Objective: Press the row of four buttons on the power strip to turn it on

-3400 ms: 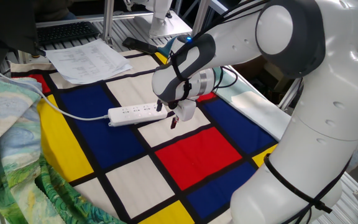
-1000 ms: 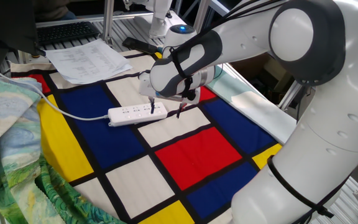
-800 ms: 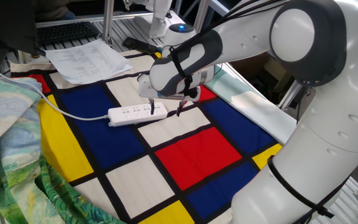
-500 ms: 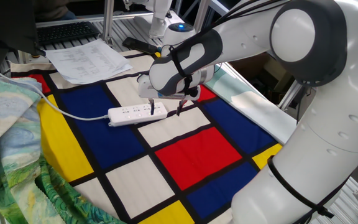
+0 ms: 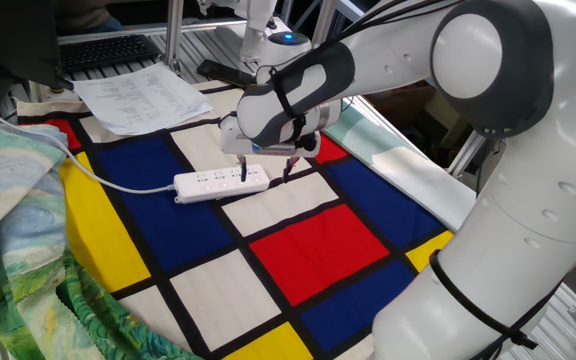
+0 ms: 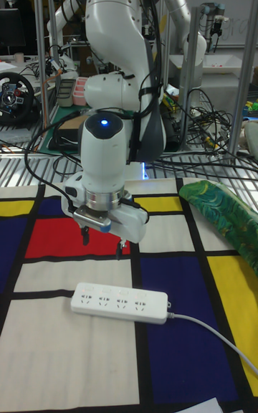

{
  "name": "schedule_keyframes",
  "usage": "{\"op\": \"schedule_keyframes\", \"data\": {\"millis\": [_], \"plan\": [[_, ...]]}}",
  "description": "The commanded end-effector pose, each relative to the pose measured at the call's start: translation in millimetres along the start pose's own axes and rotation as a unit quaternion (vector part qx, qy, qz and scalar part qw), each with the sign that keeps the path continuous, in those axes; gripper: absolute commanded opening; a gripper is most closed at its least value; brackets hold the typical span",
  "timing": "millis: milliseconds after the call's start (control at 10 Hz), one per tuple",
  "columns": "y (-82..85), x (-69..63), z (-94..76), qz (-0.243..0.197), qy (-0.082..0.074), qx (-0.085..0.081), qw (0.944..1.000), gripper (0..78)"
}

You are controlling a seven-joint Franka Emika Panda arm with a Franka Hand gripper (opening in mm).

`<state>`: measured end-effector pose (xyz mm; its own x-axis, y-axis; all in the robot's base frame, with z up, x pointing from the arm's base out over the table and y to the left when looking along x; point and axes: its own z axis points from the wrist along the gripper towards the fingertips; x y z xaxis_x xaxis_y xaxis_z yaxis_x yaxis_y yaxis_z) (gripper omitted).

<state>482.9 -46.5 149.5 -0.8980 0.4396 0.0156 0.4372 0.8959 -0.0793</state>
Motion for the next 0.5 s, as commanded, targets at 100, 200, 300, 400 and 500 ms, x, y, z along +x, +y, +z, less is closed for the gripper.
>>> {"op": "schedule_keyframes", "data": {"millis": [100,200,300,400,500], "plan": [[0.5,-1.5,-1.4,0.003,0.001,0.001,1.0,77.4],[0.5,-1.5,-1.4,0.004,0.001,0.001,1.0,77.4],[1.0,-1.7,-1.1,0.005,0.0,0.001,1.0,77.4],[1.0,-1.7,-1.0,0.006,0.0,0.002,1.0,77.4],[1.0,-1.7,-1.0,0.006,0.001,0.001,1.0,77.4]]}}
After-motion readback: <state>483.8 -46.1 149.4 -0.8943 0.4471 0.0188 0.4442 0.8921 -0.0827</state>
